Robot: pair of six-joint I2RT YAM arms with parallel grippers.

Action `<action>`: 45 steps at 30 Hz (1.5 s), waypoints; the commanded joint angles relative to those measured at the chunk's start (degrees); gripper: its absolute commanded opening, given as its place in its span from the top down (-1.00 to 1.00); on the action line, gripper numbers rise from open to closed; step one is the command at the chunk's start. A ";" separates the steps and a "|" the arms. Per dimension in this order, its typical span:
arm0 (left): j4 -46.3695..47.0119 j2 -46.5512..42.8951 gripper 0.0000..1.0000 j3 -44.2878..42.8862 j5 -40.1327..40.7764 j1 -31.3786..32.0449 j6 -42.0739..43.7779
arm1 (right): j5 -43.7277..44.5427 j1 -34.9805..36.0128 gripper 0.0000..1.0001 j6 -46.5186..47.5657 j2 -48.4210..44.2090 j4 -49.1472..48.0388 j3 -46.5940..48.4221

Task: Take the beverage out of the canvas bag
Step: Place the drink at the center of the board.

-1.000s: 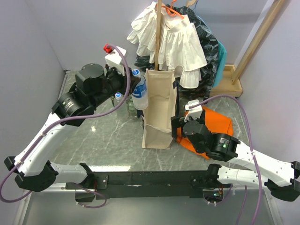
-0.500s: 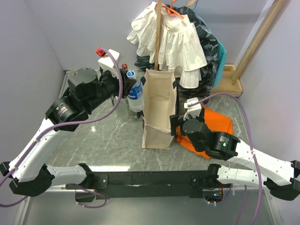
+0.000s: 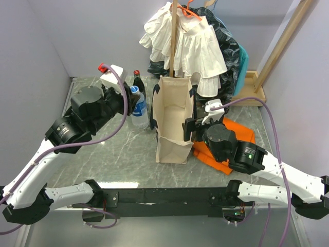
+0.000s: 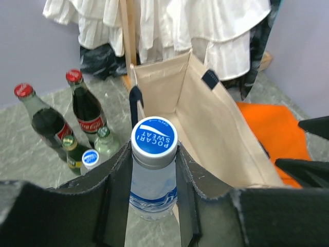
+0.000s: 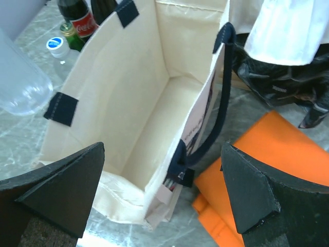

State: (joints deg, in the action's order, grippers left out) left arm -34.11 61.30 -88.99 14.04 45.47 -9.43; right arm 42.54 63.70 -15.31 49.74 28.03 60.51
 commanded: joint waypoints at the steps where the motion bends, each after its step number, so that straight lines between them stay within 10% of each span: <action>1: 8.53 -2.59 0.98 1.62 2.92 0.23 -2.17 | -0.80 -0.07 -1.00 0.11 1.32 -2.73 0.48; 45: 26.54 -4.43 0.98 26.59 13.20 0.23 -3.66 | 2.63 -0.16 -1.00 -2.80 -2.10 0.00 -5.14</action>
State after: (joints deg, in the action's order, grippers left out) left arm -20.80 60.38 -61.91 24.60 45.47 -11.73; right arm 43.70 63.70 -17.54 48.10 28.75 55.75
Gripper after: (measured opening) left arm 0.392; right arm 0.999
